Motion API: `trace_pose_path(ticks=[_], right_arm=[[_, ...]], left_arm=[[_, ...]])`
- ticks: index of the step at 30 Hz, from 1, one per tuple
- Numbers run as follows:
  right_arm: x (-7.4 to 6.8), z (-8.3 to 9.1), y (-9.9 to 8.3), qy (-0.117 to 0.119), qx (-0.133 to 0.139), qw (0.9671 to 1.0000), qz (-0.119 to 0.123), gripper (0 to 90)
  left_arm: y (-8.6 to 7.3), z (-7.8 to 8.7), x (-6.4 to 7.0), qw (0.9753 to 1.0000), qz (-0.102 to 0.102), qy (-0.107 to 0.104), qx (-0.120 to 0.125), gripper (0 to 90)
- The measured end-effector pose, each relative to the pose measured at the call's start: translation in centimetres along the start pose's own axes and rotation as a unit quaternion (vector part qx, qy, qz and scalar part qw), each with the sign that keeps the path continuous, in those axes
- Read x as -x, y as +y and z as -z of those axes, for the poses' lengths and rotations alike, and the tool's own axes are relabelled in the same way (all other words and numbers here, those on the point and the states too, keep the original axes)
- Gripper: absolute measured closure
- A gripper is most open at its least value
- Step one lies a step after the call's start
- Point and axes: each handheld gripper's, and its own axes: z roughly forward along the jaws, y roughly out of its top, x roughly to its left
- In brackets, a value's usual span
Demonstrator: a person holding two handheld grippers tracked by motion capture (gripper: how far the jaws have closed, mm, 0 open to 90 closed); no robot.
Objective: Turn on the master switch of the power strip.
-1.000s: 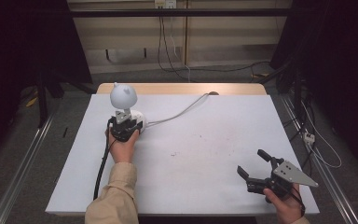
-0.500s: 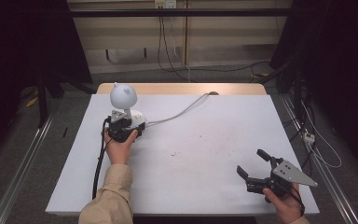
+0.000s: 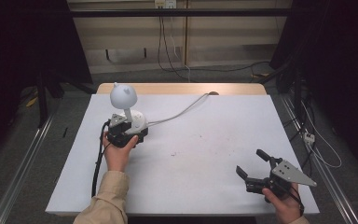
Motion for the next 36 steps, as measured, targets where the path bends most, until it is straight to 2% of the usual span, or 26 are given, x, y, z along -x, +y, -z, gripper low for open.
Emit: trace_pose_path(ticks=[7,23,25,30,32,36], right_arm=[[0.0,0.0,-0.1,0.001,-0.002,1.0000,0.003,5.0],[-0.1,-0.1,-0.1,0.003,-0.005,1.0000,0.003,5.2],[-0.1,-0.1,-0.1,0.003,-0.004,1.0000,0.003,5.2],[-0.1,-0.1,-0.1,0.003,-0.005,1.0000,0.004,5.2],[-0.1,-0.1,-0.1,0.003,-0.005,1.0000,0.004,5.2],[-0.1,-0.1,-0.1,0.003,-0.005,1.0000,0.003,5.2]], left_arm=[[0.0,0.6,0.5,0.9998,-0.012,-0.014,0.001,16.7],[-0.7,2.3,1.1,0.9986,-0.034,-0.040,0.003,13.1],[-0.8,2.5,1.2,0.9985,-0.029,-0.045,0.008,12.8],[-1.0,3.2,1.3,0.9980,-0.040,-0.049,0.007,11.9],[-1.1,3.5,1.4,0.9978,-0.036,-0.054,0.015,11.9],[-1.4,4.0,1.3,0.9975,-0.041,-0.056,0.013,11.8]])
